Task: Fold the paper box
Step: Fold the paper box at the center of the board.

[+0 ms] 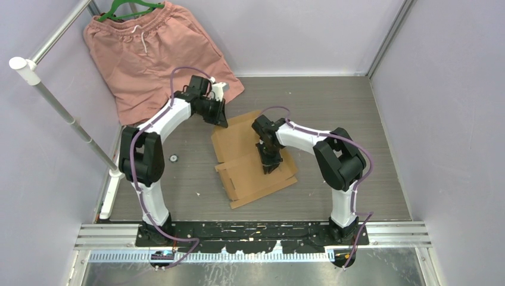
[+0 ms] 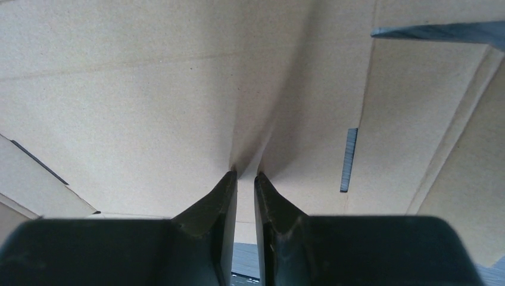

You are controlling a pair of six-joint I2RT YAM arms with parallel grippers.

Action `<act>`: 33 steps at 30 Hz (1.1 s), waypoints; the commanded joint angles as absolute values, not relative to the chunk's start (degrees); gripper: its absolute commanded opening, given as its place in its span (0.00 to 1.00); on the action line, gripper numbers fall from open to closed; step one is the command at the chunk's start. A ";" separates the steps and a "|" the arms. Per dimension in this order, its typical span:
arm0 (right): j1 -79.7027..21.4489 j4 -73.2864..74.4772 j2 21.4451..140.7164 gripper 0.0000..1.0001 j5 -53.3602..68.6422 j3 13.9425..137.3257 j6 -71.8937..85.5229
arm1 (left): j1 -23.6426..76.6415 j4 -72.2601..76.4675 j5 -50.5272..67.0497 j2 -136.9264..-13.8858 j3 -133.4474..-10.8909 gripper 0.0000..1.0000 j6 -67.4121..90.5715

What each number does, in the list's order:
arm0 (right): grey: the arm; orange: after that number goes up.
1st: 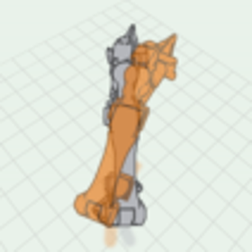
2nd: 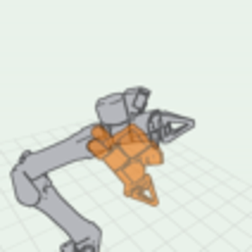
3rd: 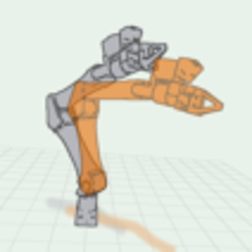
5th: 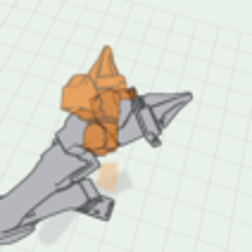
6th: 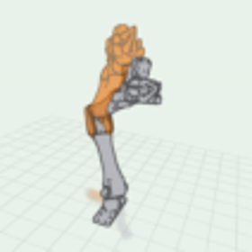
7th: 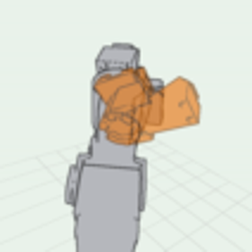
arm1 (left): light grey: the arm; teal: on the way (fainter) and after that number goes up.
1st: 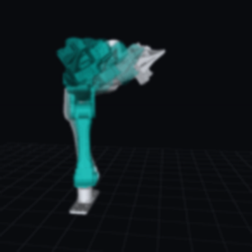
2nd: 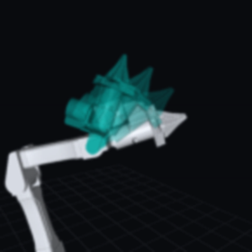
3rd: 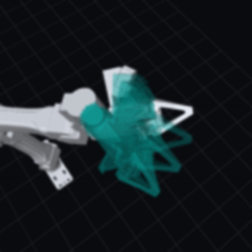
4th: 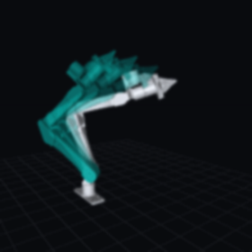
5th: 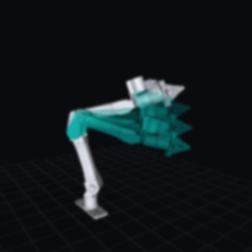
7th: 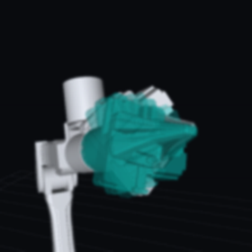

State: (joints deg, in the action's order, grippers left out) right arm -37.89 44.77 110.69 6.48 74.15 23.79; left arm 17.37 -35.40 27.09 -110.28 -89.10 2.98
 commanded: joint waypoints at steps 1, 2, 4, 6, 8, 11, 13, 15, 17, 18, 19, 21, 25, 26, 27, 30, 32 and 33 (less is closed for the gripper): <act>-37.31 31.30 115.82 0.23 -2.46 75.07 25.63 | 19.15 -33.84 25.51 -106.13 -85.47 0.00 6.50; -37.28 30.84 116.06 0.23 -2.61 75.52 25.91 | 19.42 -33.64 25.35 -105.49 -84.76 0.00 6.70; -37.31 29.94 116.63 0.22 -3.00 76.71 26.22 | 19.95 -33.03 24.75 -104.54 -83.71 0.00 6.97; -37.34 28.83 117.29 0.22 -3.17 77.92 26.28 | 20.36 -32.77 24.01 -103.63 -82.98 0.00 7.26; -37.35 27.65 117.07 0.23 -3.17 78.96 26.13 | 20.53 -32.42 23.05 -102.42 -82.27 0.00 7.89; -37.35 26.28 115.31 0.25 -3.27 79.25 26.02 | 20.58 -31.98 21.11 -100.58 -81.67 0.00 8.54; -37.31 24.76 112.69 0.29 -2.78 78.17 25.99 | 20.60 -31.90 18.91 -99.27 -81.43 0.00 8.85; -37.35 23.74 109.79 0.35 -2.82 76.70 26.12 | 20.56 -31.84 16.69 -98.13 -81.31 0.00 9.08; -37.35 23.39 107.09 0.38 -2.92 75.38 26.17 | 20.49 -31.90 14.84 -97.14 -81.21 0.00 9.29; -37.27 23.50 105.33 0.39 -3.05 74.65 26.34 | 20.55 -31.93 14.17 -96.74 -81.26 0.00 9.38; -37.30 23.62 103.99 0.39 -3.07 73.85 26.55 | 20.50 -32.10 13.53 -96.42 -81.34 0.00 9.40; -37.34 23.31 101.27 0.40 -3.00 71.35 27.43 | 20.55 -32.53 13.19 -95.79 -81.68 0.00 9.33; -37.31 23.48 97.13 0.39 -3.06 66.15 30.17 | 20.62 -32.61 12.26 -94.00 -81.32 0.00 9.77; -37.35 23.87 96.41 0.39 -3.21 65.12 30.81 | 20.65 -32.19 11.87 -93.29 -80.93 0.00 9.90; -37.33 24.12 95.79 0.38 -3.32 64.14 31.26 | 20.65 -31.83 11.24 -92.73 -80.39 0.00 9.99; -37.35 24.33 94.31 0.38 -3.67 61.28 32.34 | 20.78 -30.70 10.44 -91.26 -79.12 0.00 10.11; -37.31 24.34 94.69 0.38 -3.61 60.46 32.39 | 20.87 -30.27 10.27 -90.69 -78.49 0.00 10.19; -37.30 24.34 95.26 0.38 -3.68 60.31 32.28 | 20.96 -30.01 10.40 -90.56 -78.11 0.00 10.24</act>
